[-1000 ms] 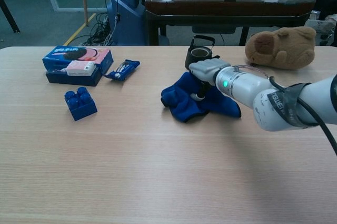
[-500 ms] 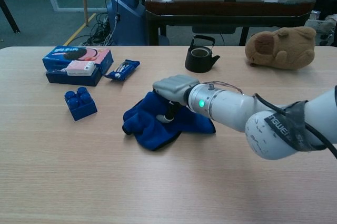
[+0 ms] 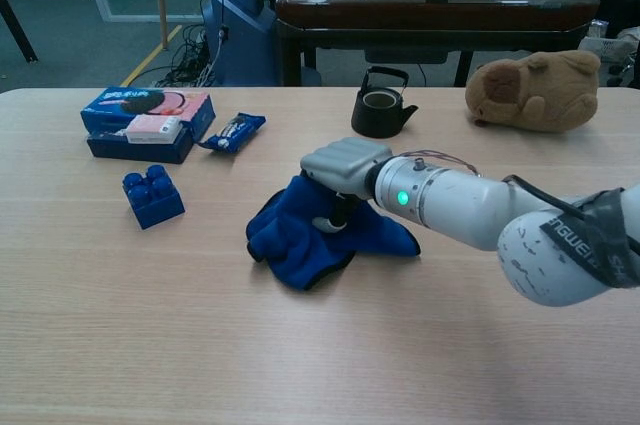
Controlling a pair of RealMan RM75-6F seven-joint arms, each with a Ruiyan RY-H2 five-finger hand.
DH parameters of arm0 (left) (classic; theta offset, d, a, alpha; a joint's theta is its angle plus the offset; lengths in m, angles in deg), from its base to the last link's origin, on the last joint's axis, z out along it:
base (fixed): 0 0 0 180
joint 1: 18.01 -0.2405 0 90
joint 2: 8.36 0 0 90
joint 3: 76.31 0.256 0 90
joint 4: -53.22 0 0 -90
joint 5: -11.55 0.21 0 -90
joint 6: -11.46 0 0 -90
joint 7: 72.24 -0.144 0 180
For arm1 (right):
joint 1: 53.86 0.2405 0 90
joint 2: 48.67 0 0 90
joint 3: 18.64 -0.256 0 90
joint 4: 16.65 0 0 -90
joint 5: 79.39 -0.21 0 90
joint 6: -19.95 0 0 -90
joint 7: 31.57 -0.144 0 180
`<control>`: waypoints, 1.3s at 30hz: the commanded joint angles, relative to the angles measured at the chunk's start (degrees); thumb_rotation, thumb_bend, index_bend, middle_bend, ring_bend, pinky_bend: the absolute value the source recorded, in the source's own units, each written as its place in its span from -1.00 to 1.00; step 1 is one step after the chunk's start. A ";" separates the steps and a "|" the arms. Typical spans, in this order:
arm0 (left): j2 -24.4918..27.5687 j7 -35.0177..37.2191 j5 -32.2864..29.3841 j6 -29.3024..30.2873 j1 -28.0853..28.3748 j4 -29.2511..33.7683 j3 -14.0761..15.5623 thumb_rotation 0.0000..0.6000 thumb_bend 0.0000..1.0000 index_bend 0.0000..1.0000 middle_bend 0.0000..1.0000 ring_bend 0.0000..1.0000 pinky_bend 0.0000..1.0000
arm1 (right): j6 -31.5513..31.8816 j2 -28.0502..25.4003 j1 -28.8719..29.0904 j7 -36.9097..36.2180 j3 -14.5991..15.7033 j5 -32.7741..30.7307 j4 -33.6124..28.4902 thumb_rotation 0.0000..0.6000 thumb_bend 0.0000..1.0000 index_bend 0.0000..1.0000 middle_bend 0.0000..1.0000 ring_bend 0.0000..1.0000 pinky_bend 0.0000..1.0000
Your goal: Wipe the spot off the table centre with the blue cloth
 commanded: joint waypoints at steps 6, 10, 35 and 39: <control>0.02 0.31 0.15 0.04 0.01 -0.13 0.06 1.00 -0.28 -0.54 -0.91 -0.91 -0.90 | -0.82 -0.74 -1.02 2.41 -2.12 -4.46 7.54 1.00 0.22 0.48 0.29 0.29 0.70; 0.10 0.55 0.30 0.24 -0.03 -0.13 0.05 1.00 -0.28 -0.54 -0.91 -0.91 -0.90 | 1.21 -3.90 -2.46 1.81 -3.00 -4.88 5.54 1.00 0.22 0.48 0.29 0.29 0.70; -0.26 0.72 0.39 -0.51 0.31 -0.63 0.24 1.00 -0.28 -0.54 -0.91 -0.91 -0.90 | 8.75 -26.71 -15.78 2.09 -0.46 -10.21 -19.77 1.00 -0.06 -0.40 -0.40 -0.37 -0.07; -0.22 0.51 0.36 -0.55 0.32 -0.43 0.25 1.00 -0.28 -0.54 -0.91 -0.91 -0.90 | 10.25 -28.10 -16.27 1.80 -0.38 -9.57 -22.36 1.00 -0.51 -1.00 -0.92 -0.89 -0.61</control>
